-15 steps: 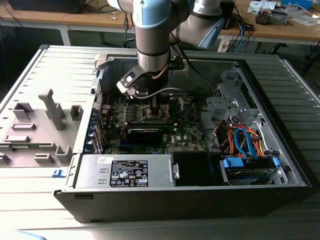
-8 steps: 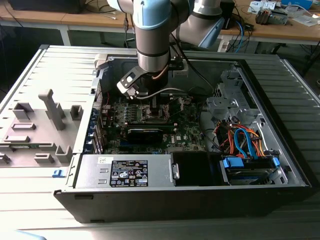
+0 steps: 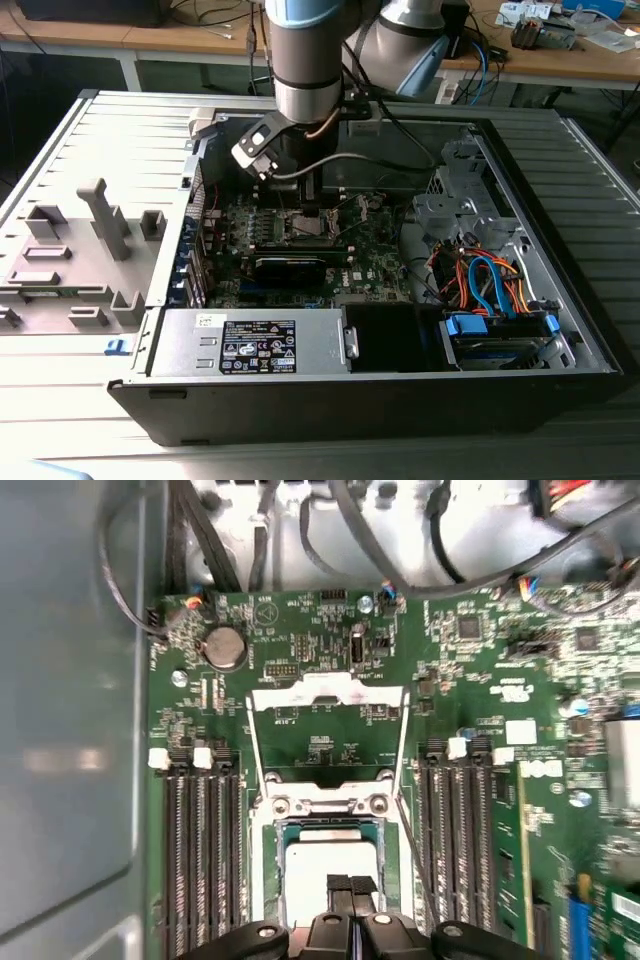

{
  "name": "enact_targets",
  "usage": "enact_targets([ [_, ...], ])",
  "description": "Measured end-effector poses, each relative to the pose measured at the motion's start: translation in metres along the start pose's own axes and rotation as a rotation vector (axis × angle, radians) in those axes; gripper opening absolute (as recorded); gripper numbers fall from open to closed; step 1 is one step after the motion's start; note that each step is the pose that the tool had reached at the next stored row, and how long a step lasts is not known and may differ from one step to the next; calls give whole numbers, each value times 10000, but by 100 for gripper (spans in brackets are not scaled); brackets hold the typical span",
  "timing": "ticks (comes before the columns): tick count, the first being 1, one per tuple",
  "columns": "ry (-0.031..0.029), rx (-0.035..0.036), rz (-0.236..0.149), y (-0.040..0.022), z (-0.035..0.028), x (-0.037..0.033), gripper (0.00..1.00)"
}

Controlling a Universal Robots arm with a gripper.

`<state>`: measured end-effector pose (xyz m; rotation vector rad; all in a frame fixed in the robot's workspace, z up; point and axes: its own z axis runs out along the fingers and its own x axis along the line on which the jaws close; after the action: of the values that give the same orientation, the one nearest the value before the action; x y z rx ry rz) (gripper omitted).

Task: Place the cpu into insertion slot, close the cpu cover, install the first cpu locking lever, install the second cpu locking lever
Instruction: 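Place the cpu into insertion slot, then close the cpu cover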

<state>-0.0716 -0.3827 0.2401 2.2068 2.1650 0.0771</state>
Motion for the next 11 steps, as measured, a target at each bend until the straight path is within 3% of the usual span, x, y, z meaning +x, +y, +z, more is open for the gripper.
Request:
enact_targets([
  [1,0,-1,0,3,-41,0,11],
  [3,0,0,1,28,-397,0,11],
  [4,0,0,1,31,-445,0,11],
  [7,-2,2,-1,40,-452,0,11],
  [8,-2,67,0,53,-449,1,11],
  [9,-8,253,1,77,-445,1,11],
  [10,-11,387,0,98,-443,2,11],
  [11,-13,451,-1,116,-442,2,11],
])
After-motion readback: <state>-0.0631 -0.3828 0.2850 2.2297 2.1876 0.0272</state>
